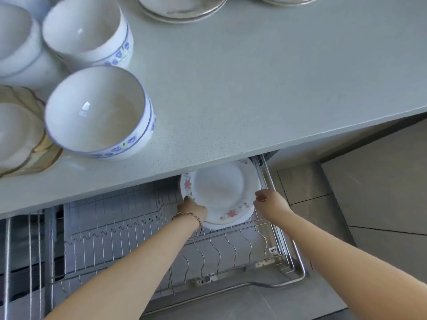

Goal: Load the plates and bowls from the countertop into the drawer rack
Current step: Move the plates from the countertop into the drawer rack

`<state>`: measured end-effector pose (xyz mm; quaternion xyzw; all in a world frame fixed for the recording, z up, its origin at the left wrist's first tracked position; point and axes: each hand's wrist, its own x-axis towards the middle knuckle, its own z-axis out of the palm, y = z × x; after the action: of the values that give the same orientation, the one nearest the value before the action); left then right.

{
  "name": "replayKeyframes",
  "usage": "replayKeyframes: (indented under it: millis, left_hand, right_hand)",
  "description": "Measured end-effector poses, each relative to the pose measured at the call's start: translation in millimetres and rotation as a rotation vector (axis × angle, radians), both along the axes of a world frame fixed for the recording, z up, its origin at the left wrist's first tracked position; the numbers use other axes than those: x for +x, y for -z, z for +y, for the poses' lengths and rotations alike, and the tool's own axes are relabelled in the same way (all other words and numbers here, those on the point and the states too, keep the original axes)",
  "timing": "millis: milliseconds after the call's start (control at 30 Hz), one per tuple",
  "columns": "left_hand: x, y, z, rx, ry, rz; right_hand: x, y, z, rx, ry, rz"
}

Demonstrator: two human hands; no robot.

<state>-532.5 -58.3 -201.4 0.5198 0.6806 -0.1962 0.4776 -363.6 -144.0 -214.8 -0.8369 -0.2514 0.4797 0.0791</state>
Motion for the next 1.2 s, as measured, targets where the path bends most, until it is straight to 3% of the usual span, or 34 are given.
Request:
replayKeyframes:
  millis: [133, 300, 500, 667, 800, 933, 1200]
  left_hand:
    - [42, -73, -5, 0.018, 0.393, -0.138]
    - [131, -167, -1, 0.172, 0.507, -0.222]
    - [255, -246, 6, 0.387, 0.243, -0.38]
    - [351, -287, 19, 0.352, -0.066, -0.482]
    - [403, -307, 39, 0.343, -0.139, -0.455]
    - [424, -313, 66, 0.408, -0.117, -0.392]
    - [417, -278, 127, 0.399, -0.309, -0.35]
  right_hand:
    - [46, -76, -6, -0.017, -0.205, 0.087]
    - [132, -177, -11, 0.081, -0.258, 0.017]
    - [267, -260, 6, 0.264, -0.16, -0.072]
    - [364, -310, 24, 0.285, -0.186, -0.069]
    - [416, -340, 28, 0.335, -0.119, 0.004]
    - [454, -346, 42, 0.323, -0.13, -0.01]
    - [478, -327, 117, 0.276, -0.131, 0.008]
